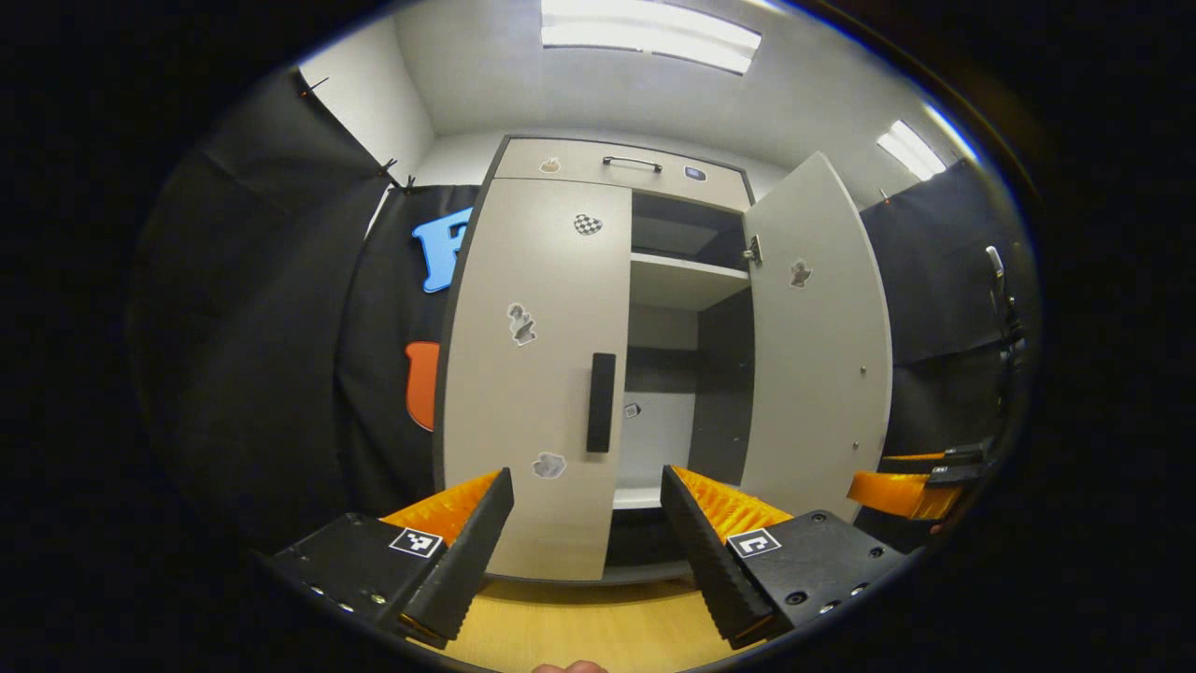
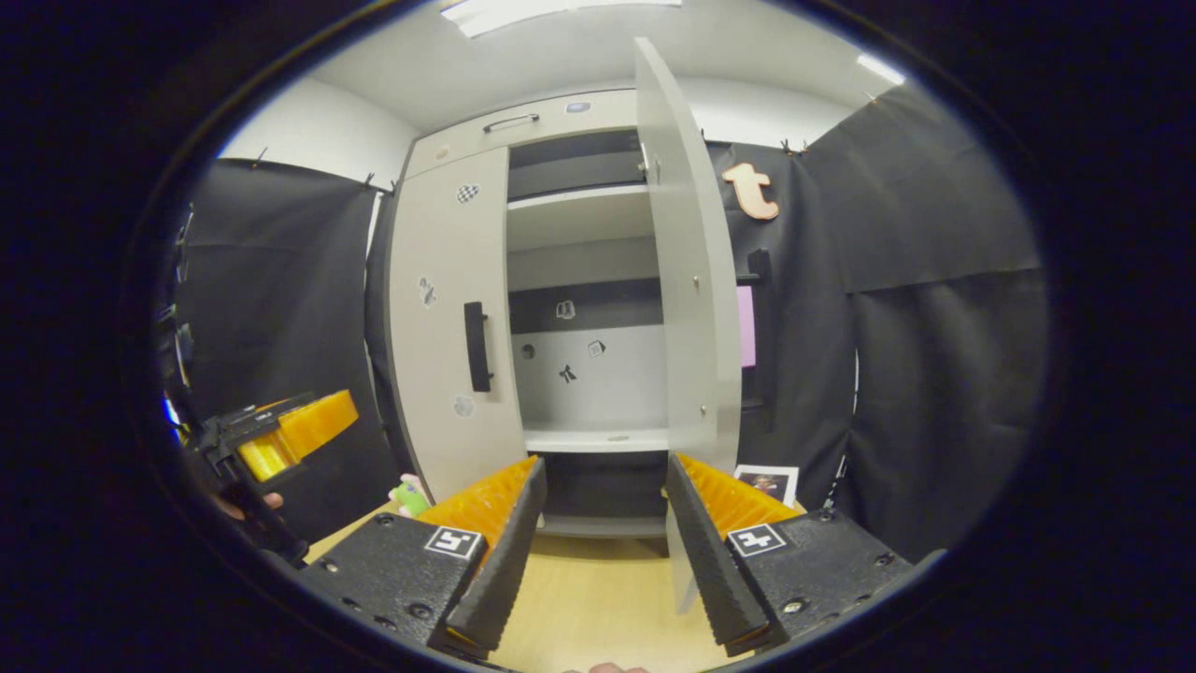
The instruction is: Open the right door of the double-door shoe cabinet with the right hand, and open the left door with the left hand.
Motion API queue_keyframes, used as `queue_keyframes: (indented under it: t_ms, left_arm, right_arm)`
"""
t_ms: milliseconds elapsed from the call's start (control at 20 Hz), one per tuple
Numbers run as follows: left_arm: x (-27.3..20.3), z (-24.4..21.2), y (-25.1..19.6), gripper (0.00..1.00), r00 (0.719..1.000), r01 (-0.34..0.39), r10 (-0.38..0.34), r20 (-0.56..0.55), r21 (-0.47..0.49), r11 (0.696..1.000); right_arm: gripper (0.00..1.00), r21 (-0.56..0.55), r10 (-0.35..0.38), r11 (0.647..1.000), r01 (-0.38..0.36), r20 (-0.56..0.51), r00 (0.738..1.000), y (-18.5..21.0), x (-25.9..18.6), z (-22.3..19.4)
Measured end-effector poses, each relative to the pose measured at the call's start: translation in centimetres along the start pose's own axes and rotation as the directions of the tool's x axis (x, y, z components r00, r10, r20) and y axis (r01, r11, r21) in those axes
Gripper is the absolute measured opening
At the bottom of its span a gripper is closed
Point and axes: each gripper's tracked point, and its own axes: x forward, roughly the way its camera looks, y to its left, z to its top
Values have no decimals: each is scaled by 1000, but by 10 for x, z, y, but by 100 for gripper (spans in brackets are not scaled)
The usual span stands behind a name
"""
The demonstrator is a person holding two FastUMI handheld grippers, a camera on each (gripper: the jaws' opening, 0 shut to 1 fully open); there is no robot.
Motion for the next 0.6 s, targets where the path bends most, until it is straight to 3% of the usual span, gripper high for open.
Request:
queue_keyframes:
  t_ms: [50,100,250,300,350,600]
  left_arm:
    - [18,0,-11,95,1000,25,-25,-6,-25,999]
    - [34,2,-14,95,999,31,-31,-11,-24,999]
    - [82,6,-9,95,1000,6,-7,5,61,998]
    - [95,6,-8,95,1000,2,-2,4,80,997]
    - [109,6,-11,95,1000,4,-4,1,85,996]
    - [166,3,-10,95,1000,-7,9,-15,122,992]
  right_arm:
    - [77,-14,4,1000,-4,0,1000,1,-2,0]
    - [82,-27,9,1000,-9,4,1000,3,-5,0]
    - [82,-63,16,998,-15,18,1000,3,-15,1]
    - [77,-73,15,997,-13,23,1000,2,-19,1]
    - [82,-83,10,997,-8,31,999,0,-23,1]
    - [81,-116,-26,993,34,65,998,-19,-32,5]
